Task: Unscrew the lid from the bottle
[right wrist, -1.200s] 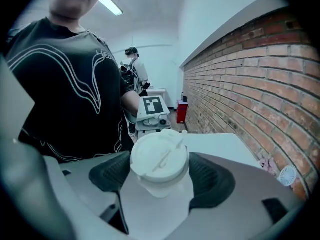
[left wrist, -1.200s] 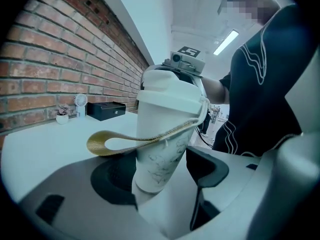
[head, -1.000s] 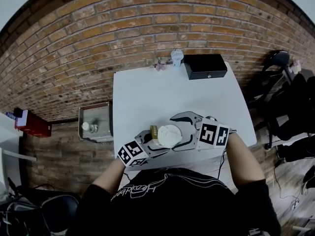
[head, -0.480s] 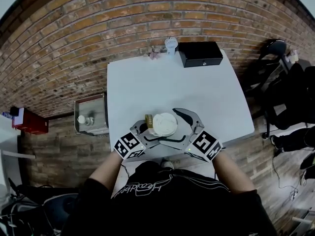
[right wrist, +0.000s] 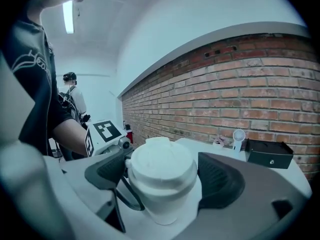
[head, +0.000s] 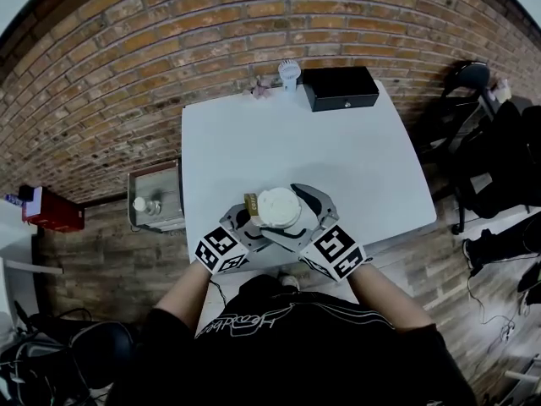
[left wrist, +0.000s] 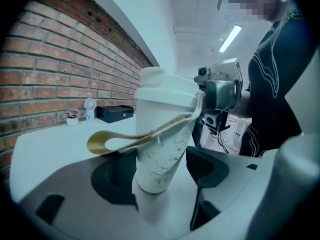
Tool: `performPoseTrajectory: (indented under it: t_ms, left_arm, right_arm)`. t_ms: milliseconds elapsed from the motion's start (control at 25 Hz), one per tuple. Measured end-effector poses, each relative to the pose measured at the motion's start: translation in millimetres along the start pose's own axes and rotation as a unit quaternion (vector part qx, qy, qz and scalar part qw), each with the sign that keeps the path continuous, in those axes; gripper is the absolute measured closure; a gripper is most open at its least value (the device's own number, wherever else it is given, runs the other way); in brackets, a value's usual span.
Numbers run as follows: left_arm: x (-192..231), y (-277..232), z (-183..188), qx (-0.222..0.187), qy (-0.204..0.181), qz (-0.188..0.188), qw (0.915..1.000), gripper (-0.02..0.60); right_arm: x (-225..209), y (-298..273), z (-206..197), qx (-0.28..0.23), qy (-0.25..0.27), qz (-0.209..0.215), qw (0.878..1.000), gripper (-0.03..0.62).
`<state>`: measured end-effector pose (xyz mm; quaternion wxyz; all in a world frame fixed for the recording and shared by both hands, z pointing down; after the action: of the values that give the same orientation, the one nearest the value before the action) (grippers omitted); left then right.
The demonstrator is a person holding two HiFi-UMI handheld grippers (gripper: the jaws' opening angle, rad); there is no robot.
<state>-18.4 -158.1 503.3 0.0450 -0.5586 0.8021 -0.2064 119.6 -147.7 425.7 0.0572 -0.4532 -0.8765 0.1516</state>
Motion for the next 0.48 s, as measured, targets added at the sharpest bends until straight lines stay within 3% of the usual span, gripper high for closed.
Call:
performPoseTrajectory:
  t_ms: [240, 480]
  left_arm:
    - [-2.1, -0.8, 0.0, -0.001, 0.001, 0.009, 1.0, 0.256]
    - [-3.3, -1.7, 0.9, 0.001, -0.002, 0.016, 0.9999, 0.255]
  right_arm:
    - [-3.6, 1.5, -0.1, 0.008, 0.003, 0.011, 1.0, 0.171]
    - [-13.5, 0.8, 3.2, 0.03, 0.03, 0.073, 0.996, 0.175]
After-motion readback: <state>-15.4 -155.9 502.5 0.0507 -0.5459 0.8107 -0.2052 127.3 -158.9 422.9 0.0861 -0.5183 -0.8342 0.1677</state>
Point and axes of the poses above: the fingertips, and each gripper's own axes: y backward along the fingers, x to its left, z out of its top, the point moved 9 cm from there along y, backward along the fingers, and after that the axes turned 2 degrees about -x, right-handed, at the moved point
